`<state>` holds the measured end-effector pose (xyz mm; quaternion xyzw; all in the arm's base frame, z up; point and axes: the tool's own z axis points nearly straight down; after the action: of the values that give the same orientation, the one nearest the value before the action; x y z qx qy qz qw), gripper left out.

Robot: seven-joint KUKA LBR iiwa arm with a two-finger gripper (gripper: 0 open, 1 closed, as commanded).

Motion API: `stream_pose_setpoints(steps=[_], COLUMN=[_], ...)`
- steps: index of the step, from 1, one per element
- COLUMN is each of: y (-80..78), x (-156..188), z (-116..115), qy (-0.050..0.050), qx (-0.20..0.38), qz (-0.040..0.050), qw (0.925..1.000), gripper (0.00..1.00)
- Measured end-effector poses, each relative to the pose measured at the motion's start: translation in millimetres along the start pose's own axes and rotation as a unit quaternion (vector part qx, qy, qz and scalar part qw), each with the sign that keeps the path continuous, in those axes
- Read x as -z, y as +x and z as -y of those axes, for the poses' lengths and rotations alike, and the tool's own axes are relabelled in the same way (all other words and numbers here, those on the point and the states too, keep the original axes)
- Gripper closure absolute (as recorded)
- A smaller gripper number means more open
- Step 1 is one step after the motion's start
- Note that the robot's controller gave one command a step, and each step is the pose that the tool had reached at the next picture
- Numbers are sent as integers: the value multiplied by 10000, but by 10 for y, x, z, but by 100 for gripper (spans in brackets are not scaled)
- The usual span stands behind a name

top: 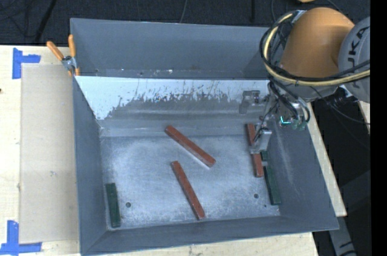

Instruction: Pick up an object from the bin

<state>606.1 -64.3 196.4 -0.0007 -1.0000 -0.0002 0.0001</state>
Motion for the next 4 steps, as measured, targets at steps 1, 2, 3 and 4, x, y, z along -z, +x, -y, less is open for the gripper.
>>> stream_pose_setpoints(steps=[1,2,3,4], y=[-35,72,77,-104], x=[-315,-465,-717,-1238], z=[-188,-606,-904,-353], qy=[9,-1,-1,-2], qx=[317,107,206,-445], qz=[33,-21,5,-3], qw=[9995,9999,9998,9990], gripper=[0,0,0,100])
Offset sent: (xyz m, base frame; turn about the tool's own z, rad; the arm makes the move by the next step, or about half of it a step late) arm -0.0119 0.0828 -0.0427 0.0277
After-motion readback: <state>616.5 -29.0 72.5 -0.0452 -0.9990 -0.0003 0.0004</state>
